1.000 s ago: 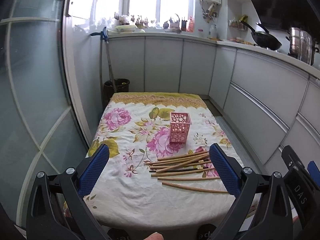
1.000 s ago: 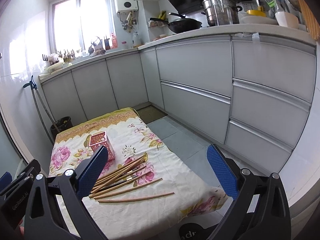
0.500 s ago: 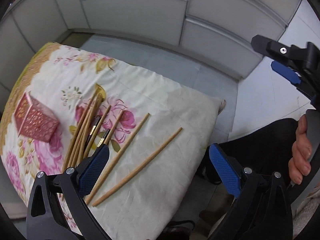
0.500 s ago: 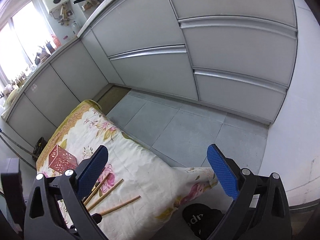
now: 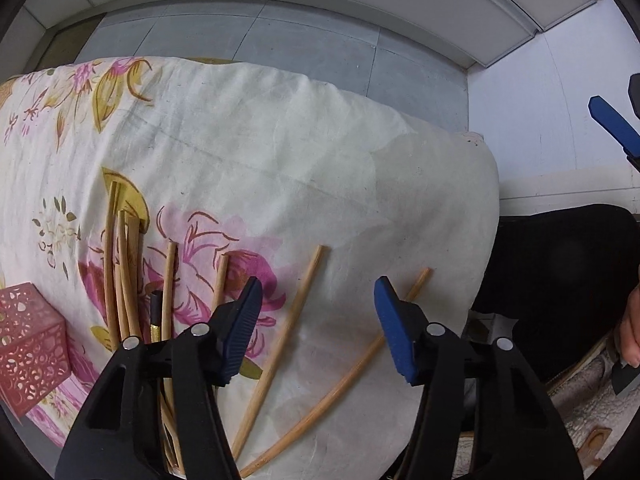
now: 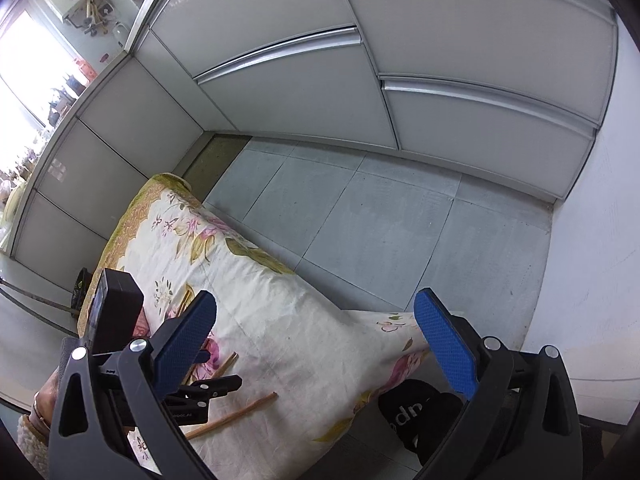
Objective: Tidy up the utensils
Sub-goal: 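Grasp a wooden chopstick from the pile with the left tool while the right tool grasps another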
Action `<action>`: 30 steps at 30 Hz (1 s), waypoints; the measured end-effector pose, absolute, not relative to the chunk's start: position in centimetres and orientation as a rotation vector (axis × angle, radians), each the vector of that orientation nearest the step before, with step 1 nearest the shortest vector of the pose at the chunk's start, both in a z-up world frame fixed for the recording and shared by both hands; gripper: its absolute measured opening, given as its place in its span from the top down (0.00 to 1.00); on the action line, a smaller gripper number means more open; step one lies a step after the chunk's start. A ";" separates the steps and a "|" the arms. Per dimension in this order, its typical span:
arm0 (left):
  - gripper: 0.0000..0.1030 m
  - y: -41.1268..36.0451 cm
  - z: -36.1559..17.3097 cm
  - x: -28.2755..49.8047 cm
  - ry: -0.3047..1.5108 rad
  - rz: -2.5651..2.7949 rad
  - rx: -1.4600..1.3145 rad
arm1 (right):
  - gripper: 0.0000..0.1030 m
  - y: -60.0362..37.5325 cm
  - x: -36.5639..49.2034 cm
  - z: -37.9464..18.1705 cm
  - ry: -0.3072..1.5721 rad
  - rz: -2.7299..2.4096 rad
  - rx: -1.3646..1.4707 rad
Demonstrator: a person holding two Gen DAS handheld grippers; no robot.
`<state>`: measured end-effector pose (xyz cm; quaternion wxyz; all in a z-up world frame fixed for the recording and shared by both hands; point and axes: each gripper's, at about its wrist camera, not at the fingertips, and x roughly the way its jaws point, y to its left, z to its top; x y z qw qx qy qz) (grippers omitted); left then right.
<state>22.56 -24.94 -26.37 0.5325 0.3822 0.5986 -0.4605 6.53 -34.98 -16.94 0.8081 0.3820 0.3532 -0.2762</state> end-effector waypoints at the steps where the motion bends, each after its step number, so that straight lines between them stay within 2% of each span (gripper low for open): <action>1: 0.54 -25.3 -26.8 22.8 1.427 -1.095 0.929 | 0.06 -34.9 6.7 -17.0 0.760 -0.588 0.815; 3: 0.55 -25.5 -26.9 22.8 1.416 -1.098 0.942 | 0.06 -34.7 6.9 -17.1 0.765 -0.585 0.812; 6: 0.71 -25.4 -27.0 23.0 1.396 -1.070 0.960 | 0.06 -34.4 7.1 -17.1 0.779 -0.578 0.808; 8: 0.92 -24.9 -26.9 23.9 1.401 -1.043 0.934 | 0.06 -34.1 7.3 -17.2 0.794 -0.568 0.805; 11: 0.93 -24.7 -27.0 24.3 1.372 -1.058 0.894 | 0.06 -34.0 7.2 -17.9 0.813 -0.553 0.864; 16: 0.94 -22.9 -26.2 23.4 1.299 -1.032 0.847 | 0.07 -33.2 8.8 -21.2 0.992 -0.455 0.997; 24: 0.96 -15.8 -18.8 22.1 1.132 -1.018 0.609 | 0.18 -30.4 11.4 -25.2 1.225 -0.356 1.174; 26: 0.96 -13.0 -16.3 21.4 1.068 -1.014 0.543 | 0.27 -29.4 12.4 -25.9 1.296 -0.352 1.174; 29: 0.96 -9.8 -13.0 19.4 0.961 -1.000 0.446 | 0.37 -28.6 13.1 -26.6 1.382 -0.404 1.167; 30: 0.96 -8.5 -11.7 19.0 0.922 -0.998 0.411 | 0.37 -28.3 13.4 -26.4 1.391 -0.430 1.150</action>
